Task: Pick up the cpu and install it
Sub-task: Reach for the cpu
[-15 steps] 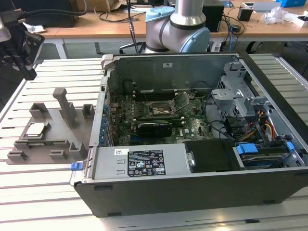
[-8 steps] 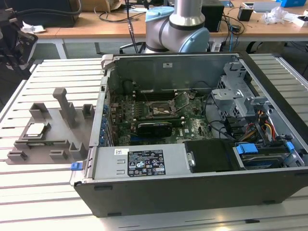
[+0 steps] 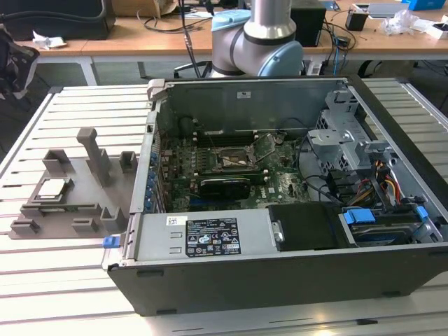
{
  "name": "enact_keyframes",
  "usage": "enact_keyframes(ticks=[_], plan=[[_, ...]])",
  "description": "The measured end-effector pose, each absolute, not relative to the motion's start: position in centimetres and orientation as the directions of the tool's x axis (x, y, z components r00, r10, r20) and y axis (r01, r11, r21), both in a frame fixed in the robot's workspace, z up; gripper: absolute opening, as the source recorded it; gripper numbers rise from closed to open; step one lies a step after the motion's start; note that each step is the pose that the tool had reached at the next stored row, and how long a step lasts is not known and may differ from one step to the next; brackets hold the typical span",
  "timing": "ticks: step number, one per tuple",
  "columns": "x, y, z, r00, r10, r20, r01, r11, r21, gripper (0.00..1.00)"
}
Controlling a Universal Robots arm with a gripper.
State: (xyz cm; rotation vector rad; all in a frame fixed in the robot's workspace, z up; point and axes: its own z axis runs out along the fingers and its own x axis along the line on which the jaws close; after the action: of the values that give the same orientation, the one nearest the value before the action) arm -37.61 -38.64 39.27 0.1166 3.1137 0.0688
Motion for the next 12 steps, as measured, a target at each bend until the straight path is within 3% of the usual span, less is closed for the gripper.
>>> enact_keyframes(ticks=[12], plan=[[-41.9, -38.4, 39.2, -0.997, 0.075, -0.023, 0.074, 0.996, 0.045, 0.11]])
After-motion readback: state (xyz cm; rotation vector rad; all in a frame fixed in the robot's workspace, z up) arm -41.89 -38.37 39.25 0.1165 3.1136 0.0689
